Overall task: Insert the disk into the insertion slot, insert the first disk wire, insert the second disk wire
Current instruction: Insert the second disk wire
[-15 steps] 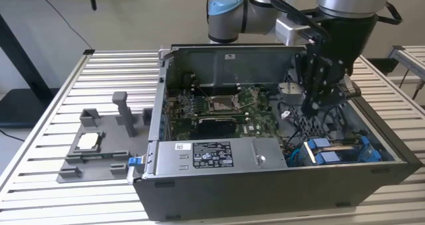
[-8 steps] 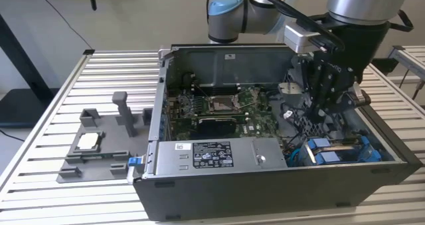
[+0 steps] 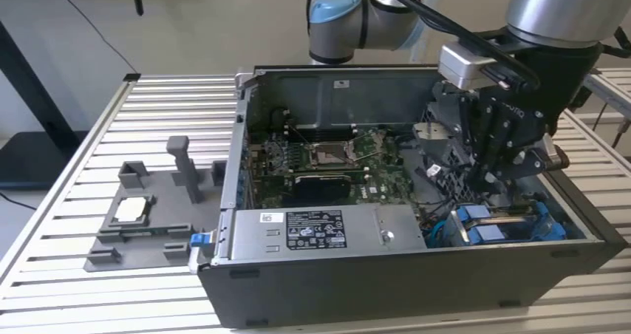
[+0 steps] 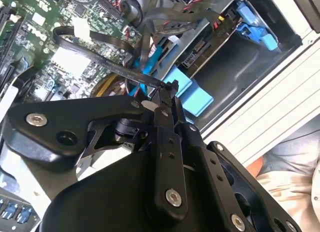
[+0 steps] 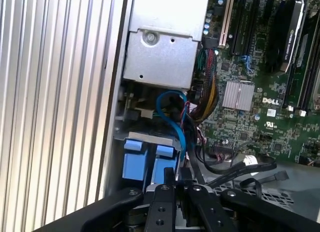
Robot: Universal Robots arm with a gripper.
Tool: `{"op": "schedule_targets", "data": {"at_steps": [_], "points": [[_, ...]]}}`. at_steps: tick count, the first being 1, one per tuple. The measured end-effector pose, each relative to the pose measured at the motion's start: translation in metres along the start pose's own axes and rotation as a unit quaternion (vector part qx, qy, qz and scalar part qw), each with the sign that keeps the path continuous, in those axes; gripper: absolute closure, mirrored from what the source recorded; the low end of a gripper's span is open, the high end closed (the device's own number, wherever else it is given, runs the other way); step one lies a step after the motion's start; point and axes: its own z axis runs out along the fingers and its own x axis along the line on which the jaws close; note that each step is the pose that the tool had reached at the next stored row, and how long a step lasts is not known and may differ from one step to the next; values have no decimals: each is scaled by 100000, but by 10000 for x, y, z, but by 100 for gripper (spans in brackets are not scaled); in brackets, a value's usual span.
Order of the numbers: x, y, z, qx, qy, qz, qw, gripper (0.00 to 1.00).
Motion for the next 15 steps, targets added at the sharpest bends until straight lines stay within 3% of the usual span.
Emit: {"op": "schedule_targets", "data": {"at_steps": [4, 10, 12, 15], "points": [[46, -62, 9, -465, -288, -27, 99998, 84], [90, -150, 19, -624, -1266, -28, 99990, 84], [105, -176, 21, -1086, -1632, -48, 99981, 84], [123, -210, 24, -2255, -2451, -99, 99944, 84]]}}
